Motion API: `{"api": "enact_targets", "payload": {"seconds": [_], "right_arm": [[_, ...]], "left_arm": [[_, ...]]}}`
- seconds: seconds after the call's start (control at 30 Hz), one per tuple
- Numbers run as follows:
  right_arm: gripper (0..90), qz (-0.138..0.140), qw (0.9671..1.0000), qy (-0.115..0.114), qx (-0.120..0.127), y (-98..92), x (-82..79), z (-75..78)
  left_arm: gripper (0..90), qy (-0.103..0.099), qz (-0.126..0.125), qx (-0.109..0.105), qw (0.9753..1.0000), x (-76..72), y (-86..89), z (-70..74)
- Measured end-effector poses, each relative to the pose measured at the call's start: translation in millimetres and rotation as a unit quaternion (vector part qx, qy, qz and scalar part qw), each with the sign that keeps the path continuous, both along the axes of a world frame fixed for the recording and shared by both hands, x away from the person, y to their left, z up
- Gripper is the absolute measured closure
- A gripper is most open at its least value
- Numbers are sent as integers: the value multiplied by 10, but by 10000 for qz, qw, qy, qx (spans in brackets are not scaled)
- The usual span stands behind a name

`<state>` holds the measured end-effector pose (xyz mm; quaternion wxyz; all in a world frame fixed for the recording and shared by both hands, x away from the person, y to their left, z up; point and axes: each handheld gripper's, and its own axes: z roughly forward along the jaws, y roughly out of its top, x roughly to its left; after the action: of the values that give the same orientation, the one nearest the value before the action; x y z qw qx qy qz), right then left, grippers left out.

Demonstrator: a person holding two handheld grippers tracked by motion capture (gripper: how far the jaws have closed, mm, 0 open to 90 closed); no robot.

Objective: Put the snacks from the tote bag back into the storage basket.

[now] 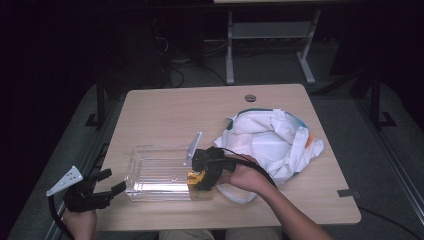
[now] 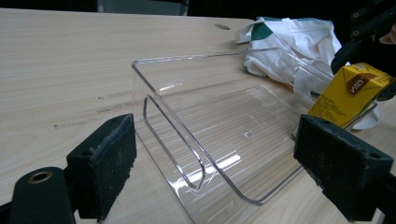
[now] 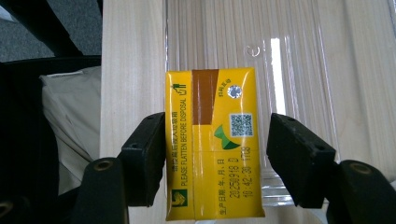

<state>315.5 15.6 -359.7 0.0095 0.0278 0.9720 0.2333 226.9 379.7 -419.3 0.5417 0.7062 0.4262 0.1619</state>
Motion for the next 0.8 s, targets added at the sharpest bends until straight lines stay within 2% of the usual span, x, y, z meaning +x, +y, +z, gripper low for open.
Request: {"api": "enact_targets", "payload": {"seconds": [0.4,0.43,0.8], "right_arm": [[331,-24,10000,1,62,-21,-4,84],[325,-32,10000,53,73,-22,-1,106],[326,-39,9999,22,146,-73,-1,226]], "left_arm": [[128,1,1,-4,10000,0,3,-1],[128,1,0,3,10000,0,4,-1],[128,1,2,8,10000,-1,2,0]]}}
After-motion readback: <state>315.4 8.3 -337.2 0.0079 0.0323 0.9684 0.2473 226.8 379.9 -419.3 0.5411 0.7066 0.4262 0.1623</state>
